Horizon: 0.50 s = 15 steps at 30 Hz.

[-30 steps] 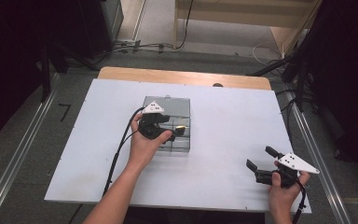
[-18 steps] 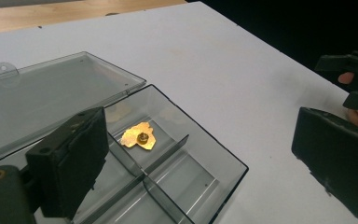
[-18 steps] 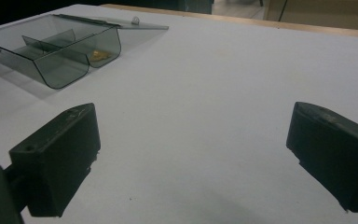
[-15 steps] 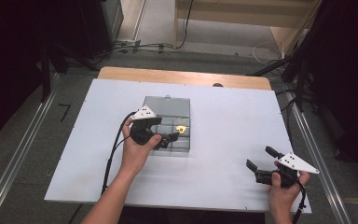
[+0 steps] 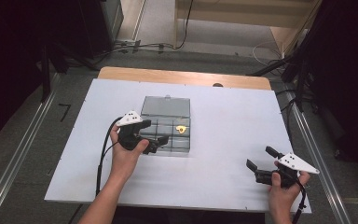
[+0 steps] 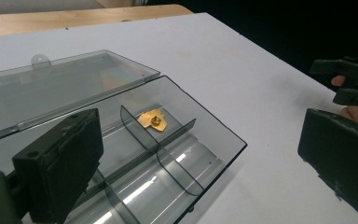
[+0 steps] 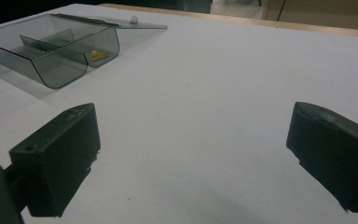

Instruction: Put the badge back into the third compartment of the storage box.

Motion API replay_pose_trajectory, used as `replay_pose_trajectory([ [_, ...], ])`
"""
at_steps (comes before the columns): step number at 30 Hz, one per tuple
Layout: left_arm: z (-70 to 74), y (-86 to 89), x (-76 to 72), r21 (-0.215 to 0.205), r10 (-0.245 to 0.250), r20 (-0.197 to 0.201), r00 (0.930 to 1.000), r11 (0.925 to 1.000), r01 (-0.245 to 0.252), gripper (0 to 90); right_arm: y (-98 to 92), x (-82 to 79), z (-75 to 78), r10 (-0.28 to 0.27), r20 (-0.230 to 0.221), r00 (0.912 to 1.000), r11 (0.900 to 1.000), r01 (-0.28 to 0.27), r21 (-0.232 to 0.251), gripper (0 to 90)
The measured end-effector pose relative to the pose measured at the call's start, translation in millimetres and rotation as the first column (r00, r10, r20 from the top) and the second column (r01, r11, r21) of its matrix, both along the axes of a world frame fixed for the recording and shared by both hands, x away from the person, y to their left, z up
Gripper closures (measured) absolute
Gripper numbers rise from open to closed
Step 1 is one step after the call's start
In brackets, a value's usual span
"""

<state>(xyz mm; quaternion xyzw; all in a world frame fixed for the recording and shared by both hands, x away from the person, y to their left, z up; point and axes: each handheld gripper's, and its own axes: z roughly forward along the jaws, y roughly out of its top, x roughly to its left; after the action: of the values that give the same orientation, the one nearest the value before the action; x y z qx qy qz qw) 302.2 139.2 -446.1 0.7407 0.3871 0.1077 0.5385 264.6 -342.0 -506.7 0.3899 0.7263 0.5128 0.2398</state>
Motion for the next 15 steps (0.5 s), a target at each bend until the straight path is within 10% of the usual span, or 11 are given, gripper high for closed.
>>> replay_pose_trajectory([
  [15, -4.6, 18.4, -16.2, -0.016, 0.031, 0.019, 0.9993, 0.9994, -0.031, 0.0, 0.1, -0.2, 0.0, -0.003, 0.001, 1.0000, 1.000, 0.003, 0.000, 1.2],
])
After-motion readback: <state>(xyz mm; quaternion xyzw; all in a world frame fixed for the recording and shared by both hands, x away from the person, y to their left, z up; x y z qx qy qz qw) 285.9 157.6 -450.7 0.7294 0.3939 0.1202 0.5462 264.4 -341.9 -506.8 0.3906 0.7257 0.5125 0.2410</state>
